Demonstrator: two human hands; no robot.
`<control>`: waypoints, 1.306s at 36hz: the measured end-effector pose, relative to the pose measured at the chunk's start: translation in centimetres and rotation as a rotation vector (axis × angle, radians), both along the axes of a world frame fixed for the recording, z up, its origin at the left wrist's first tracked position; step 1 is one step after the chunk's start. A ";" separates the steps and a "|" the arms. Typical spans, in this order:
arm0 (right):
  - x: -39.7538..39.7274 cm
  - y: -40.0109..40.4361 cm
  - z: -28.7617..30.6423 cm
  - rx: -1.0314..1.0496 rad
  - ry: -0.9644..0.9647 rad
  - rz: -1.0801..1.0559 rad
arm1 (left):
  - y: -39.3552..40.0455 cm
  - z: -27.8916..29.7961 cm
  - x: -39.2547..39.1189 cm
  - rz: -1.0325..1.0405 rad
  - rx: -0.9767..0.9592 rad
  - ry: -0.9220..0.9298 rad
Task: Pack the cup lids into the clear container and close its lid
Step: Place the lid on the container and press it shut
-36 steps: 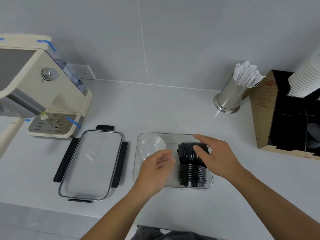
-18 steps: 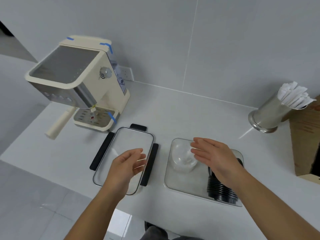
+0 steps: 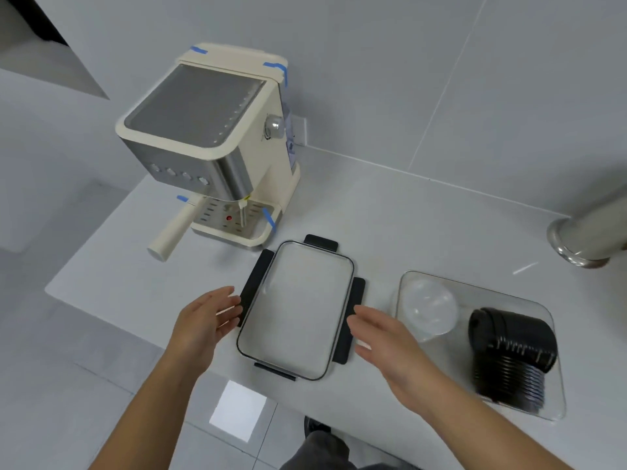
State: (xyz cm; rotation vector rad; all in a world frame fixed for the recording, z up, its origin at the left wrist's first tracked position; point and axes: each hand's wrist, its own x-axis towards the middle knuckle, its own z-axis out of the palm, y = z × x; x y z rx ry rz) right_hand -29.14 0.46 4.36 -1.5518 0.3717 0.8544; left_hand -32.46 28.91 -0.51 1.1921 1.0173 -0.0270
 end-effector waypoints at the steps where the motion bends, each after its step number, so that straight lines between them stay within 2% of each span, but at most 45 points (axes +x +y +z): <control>1: -0.4 0.3 -0.6 -0.040 0.002 -0.002 | 0.7 -0.3 0.0 -0.007 0.011 0.011; 11: -2.4 2.0 -4.7 -0.282 0.050 -0.050 | 3.4 -2.3 1.6 -0.173 0.078 0.101; 18: -2.2 3.5 -6.8 -0.284 0.060 -0.104 | 3.0 -3.3 3.2 -0.355 0.112 0.120; 29: -1.7 4.8 -9.1 -0.293 0.132 -0.245 | 1.2 -4.4 4.3 -0.472 0.261 0.124; 33: -1.4 4.9 -9.6 -0.283 0.147 -0.275 | 0.9 -4.6 4.8 -0.478 0.331 0.140; 47: -1.5 4.8 -7.3 -0.194 0.061 -0.279 | 1.2 -3.5 4.6 -0.395 0.259 0.104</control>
